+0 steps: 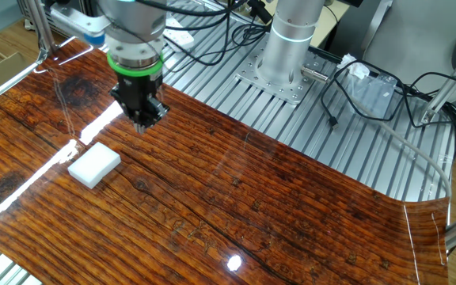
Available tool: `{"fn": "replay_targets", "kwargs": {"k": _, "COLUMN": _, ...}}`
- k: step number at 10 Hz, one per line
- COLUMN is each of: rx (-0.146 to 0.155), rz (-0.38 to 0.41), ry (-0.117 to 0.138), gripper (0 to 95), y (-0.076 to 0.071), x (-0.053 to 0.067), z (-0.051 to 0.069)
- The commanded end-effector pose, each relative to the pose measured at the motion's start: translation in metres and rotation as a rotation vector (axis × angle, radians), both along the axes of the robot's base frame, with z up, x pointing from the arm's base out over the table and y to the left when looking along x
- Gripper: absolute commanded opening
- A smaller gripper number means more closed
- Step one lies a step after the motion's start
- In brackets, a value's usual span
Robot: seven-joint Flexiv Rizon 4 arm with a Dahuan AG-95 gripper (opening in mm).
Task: Clean the tabletop with a sponge
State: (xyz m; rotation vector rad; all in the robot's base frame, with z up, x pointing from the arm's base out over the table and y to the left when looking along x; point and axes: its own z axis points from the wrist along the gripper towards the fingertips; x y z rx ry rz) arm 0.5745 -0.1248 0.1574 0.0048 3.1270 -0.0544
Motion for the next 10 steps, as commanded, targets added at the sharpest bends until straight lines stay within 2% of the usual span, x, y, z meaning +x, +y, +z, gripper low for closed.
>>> {"fn": "replay_targets", "kwargs": {"k": 1, "rx": -0.006, "rz": 0.007, "ry": -0.001, "gripper": 0.0, "y": -0.009, "x": 0.022, "z": -0.007}}
{"fn": "replay_targets", "kwargs": {"k": 5, "rx": -0.005, "rz": 0.047, "ry": 0.016, "gripper": 0.0, "y": -0.037, "x": 0.057, "z": -0.011}}
{"fn": "replay_targets", "kwargs": {"k": 7, "rx": -0.006, "rz": 0.081, "ry": 0.016, "gripper": 0.0, "y": -0.061, "x": 0.08, "z": -0.015}}
{"fn": "replay_targets", "kwargs": {"k": 10, "rx": -0.011, "rz": 0.087, "ry": 0.014, "gripper": 0.0, "y": -0.072, "x": 0.091, "z": -0.024}}
